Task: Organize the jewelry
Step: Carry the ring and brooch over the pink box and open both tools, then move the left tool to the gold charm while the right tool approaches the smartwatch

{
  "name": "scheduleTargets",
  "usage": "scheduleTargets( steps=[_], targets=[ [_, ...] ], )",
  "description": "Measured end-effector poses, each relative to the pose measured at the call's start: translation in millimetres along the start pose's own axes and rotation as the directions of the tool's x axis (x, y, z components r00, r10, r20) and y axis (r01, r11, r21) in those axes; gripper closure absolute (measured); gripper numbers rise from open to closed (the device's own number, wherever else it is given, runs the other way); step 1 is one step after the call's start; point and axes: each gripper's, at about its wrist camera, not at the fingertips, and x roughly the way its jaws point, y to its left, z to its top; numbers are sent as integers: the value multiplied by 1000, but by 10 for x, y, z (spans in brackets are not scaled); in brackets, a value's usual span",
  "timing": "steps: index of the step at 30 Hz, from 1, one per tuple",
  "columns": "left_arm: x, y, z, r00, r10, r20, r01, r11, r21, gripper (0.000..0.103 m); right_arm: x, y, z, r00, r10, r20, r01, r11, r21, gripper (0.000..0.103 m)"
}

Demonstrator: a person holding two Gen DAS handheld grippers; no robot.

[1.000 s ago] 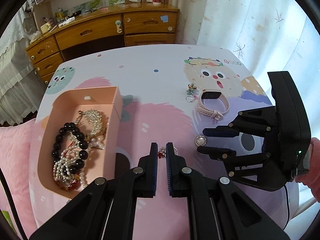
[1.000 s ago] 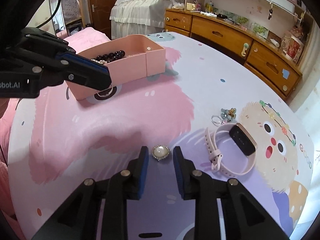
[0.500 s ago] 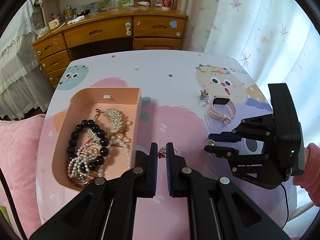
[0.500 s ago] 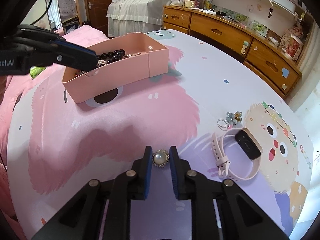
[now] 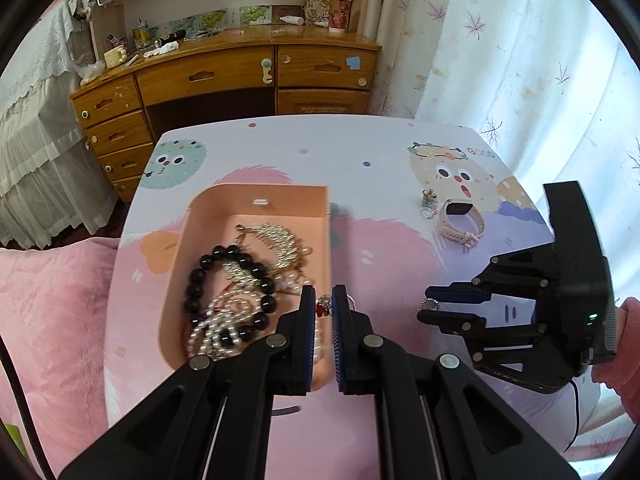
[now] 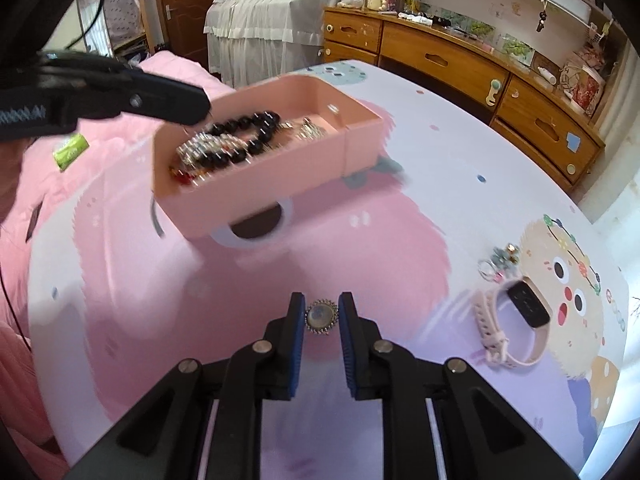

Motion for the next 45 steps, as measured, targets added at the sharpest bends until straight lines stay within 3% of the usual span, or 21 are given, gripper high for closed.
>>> scheduleTargets(
  steps=[16,27,36,38,39,40,43,45],
  targets=[
    [-14,636,-52,999,-22,-35,25,996,81,97,-187,565,596,993,-36,115,16,986,166,86],
    [-17,871,-18,993,-113,-32,114,993,41,97,-173,798,732,980,-53,190,-22,929,371,86],
    [-152,849,26,993,-108,-43,109,994,21,69,-235,746,668,981,-61,182,-28,891,452,82],
    [-191,800,32,994,-103,-35,104,994,30,54,-255,669,604,981,-56,187,-44,869,492,71],
    [-205,769,39,995,-96,-33,97,995,31,53,-261,619,559,981,-57,185,-48,853,519,63],
    [-216,734,50,996,-88,-32,89,995,33,50,-270,561,513,981,-62,182,-48,837,545,61],
    [-241,588,92,997,-64,-32,65,997,30,28,-297,373,359,984,-73,163,-44,786,617,59],
    [-257,472,129,998,-64,-20,65,998,28,24,-315,238,263,987,-80,142,-33,757,652,56]
  ],
)
